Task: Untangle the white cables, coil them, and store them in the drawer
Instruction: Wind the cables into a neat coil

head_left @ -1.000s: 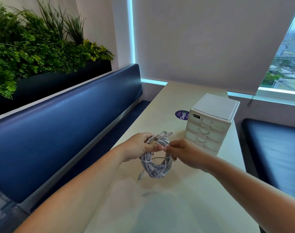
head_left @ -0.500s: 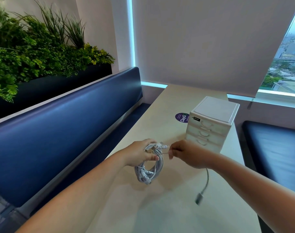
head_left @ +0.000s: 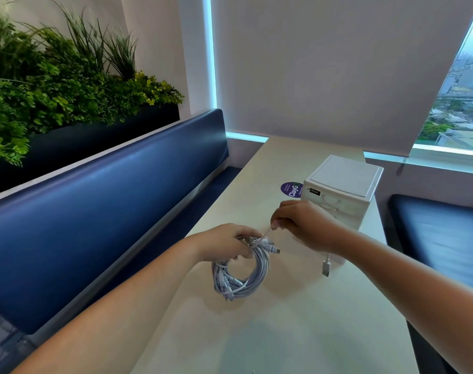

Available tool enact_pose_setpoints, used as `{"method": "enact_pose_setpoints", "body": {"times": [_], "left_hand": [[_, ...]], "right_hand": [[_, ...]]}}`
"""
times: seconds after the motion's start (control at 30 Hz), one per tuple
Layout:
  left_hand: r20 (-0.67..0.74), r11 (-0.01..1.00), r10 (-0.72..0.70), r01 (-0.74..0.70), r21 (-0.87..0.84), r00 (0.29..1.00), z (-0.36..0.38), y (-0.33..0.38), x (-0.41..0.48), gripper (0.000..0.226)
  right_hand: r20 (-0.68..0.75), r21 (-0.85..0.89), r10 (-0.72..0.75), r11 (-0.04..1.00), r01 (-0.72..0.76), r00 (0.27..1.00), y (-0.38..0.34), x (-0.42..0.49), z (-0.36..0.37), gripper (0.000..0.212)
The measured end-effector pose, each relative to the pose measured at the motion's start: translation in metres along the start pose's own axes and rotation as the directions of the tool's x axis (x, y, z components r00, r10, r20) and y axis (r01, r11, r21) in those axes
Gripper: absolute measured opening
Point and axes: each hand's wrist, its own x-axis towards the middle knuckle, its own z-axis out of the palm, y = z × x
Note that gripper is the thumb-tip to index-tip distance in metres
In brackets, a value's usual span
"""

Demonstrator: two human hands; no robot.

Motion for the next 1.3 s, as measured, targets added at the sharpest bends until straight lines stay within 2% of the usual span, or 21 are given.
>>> {"method": "enact_pose_setpoints", "body": {"times": [0.23, 0.4, 0.67, 0.8, 1.0, 1.03, 1.1, 1.13, 1.17, 1.23, 1.3], "left_hand": [[-0.012, 0.998, 0.052, -0.053, -0.024, 0.999, -0.002, 0.011, -0.008, 0.045], [-0.022, 0.995, 0.089, -0.09, -0.051, 0.996, 0.0, 0.014, -0.01, 0.037], [-0.156, 0.986, 0.145, -0.156, -0.06, 0.977, 0.006, 0.02, -0.011, 0.025], [-0.159, 0.987, 0.14, -0.15, -0.053, 0.977, 0.004, 0.022, -0.014, 0.033], [-0.132, 0.978, 0.151, -0.167, -0.122, 0.98, -0.001, 0.025, -0.02, 0.031], [-0.132, 0.976, 0.155, -0.172, -0.136, 0.979, -0.003, 0.025, -0.021, 0.03], [-0.145, 0.972, 0.161, -0.182, -0.146, 0.976, -0.005, 0.026, -0.022, 0.029], [-0.151, 0.972, 0.161, -0.183, -0.146, 0.975, -0.006, 0.026, -0.022, 0.03], [-0.154, 0.972, 0.159, -0.182, -0.147, 0.975, -0.007, 0.025, -0.022, 0.031], [-0.16, 0.969, 0.15, -0.177, -0.169, 0.976, -0.008, 0.023, -0.023, 0.034], [-0.164, 0.957, 0.139, -0.175, -0.23, 0.977, -0.009, 0.021, -0.02, 0.038]], "right_hand": [[0.016, 0.094, 0.052, 0.994, -0.053, 0.999, 0.007, 0.001, -0.001, 0.02], [-0.034, 0.099, 0.045, 0.994, -0.041, 0.998, 0.005, 0.0, -0.004, 0.019], [-0.1, 0.157, 0.038, 0.987, -0.022, 0.994, -0.002, 0.0, -0.012, 0.017], [-0.167, 0.293, 0.082, 0.956, -0.03, 0.982, 0.0, -0.002, -0.006, 0.006], [-0.203, 0.382, 0.012, 0.922, 0.068, 0.979, 0.002, -0.006, -0.001, 0.036], [-0.197, 0.394, 0.013, 0.916, 0.067, 0.98, 0.003, -0.007, 0.0, 0.037], [-0.171, 0.427, 0.028, 0.903, 0.048, 0.985, 0.001, -0.009, -0.001, 0.025], [-0.166, 0.403, 0.028, 0.914, 0.042, 0.986, -0.002, -0.01, -0.002, 0.013], [-0.169, 0.342, 0.007, 0.938, 0.052, 0.986, -0.003, -0.01, -0.003, 0.011], [-0.175, 0.202, -0.054, 0.975, 0.09, 0.983, -0.004, -0.011, -0.002, 0.032], [-0.205, 0.112, -0.085, 0.988, 0.109, 0.975, -0.003, -0.01, -0.002, 0.029]]}}
